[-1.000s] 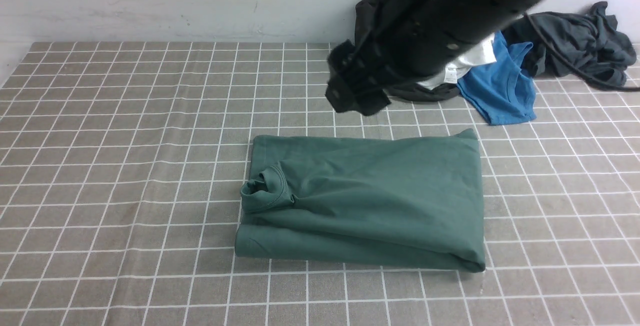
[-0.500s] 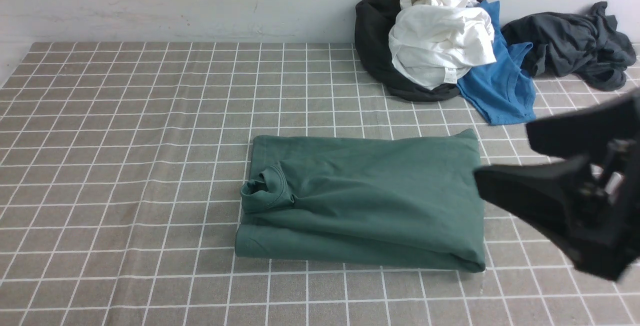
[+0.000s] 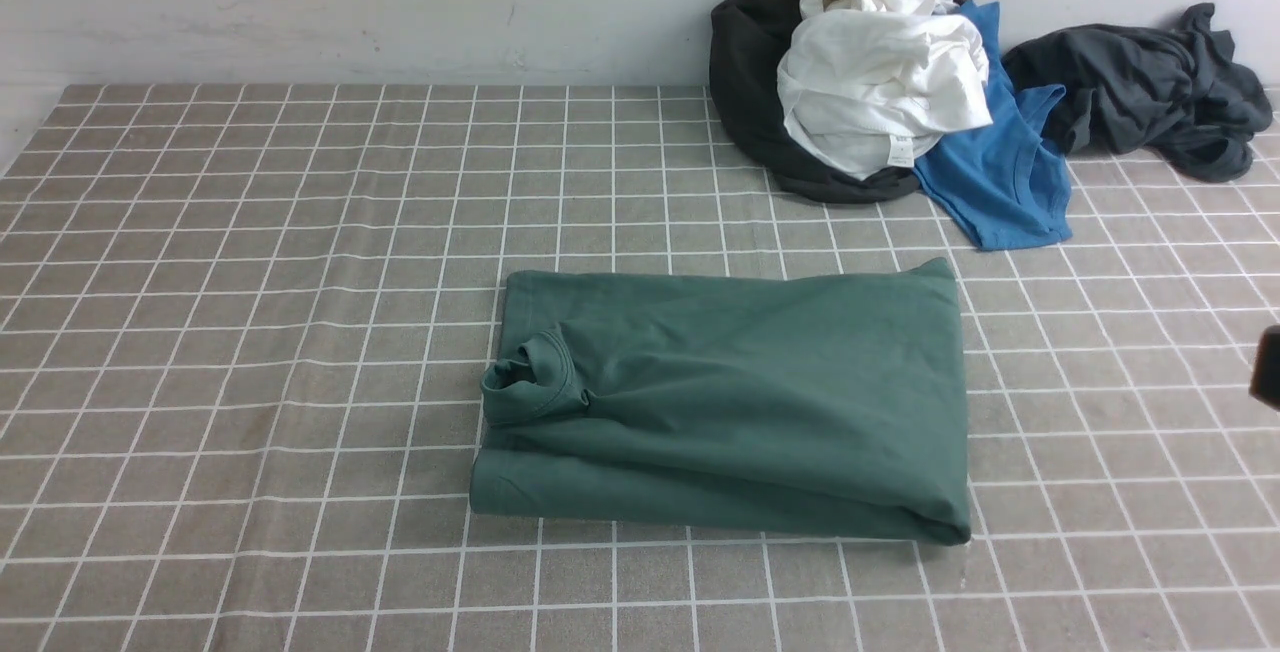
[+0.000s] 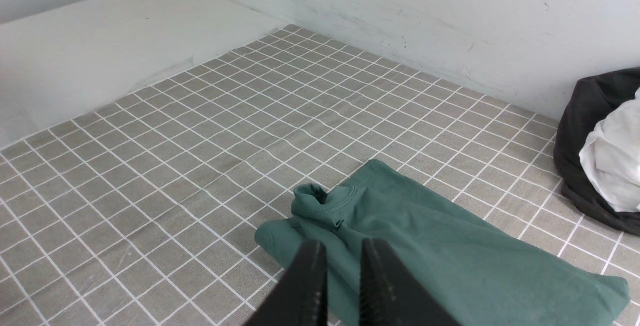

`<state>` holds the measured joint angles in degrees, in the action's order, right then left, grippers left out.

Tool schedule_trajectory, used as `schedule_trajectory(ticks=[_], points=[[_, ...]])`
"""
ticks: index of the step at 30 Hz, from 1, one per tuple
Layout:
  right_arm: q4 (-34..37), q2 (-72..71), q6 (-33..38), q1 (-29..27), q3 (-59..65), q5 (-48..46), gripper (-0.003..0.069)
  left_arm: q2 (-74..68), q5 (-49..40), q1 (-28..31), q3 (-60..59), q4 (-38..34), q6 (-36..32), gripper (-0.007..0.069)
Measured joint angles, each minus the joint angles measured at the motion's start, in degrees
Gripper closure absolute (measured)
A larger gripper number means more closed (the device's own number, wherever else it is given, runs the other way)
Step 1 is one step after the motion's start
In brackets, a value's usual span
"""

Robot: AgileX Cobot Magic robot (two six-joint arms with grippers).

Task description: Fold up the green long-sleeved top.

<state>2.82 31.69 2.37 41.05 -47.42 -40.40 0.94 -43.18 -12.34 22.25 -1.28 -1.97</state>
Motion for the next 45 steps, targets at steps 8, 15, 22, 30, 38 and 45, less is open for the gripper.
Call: schedule_trajectory(ticks=[8, 15, 22, 30, 38, 45], points=[[0.04, -0.06, -0.23, 0.00, 0.00, -3.35, 0.0672, 0.00, 0.00, 0.00, 0.00, 0.05, 0.00, 0.0631], [0.04, -0.06, -0.23, 0.00, 0.00, -0.40, 0.0673, 0.00, 0.00, 0.00, 0.00, 0.05, 0.00, 0.0631], [-1.59, -2.27, -0.49, -0.65, 6.53, 9.09, 0.0673, 0.00, 0.00, 0.00, 0.00, 0.05, 0.00, 0.0631], [-2.33, -15.01, -1.26, -18.71, 29.77, 31.25, 0.0673, 0.00, 0.00, 0.00, 0.00, 0.05, 0.00, 0.0631], [-3.44, -27.26, -7.56, -42.37, 47.63, 32.37, 0.0673, 0.00, 0.00, 0.00, 0.00, 0.05, 0.00, 0.0631], [-6.06, -32.24, -7.81, -46.23, 48.97, 21.44, 0.0673, 0.06, 0.08, 0.00, 0.00, 0.11, 0.00, 0.0631]])
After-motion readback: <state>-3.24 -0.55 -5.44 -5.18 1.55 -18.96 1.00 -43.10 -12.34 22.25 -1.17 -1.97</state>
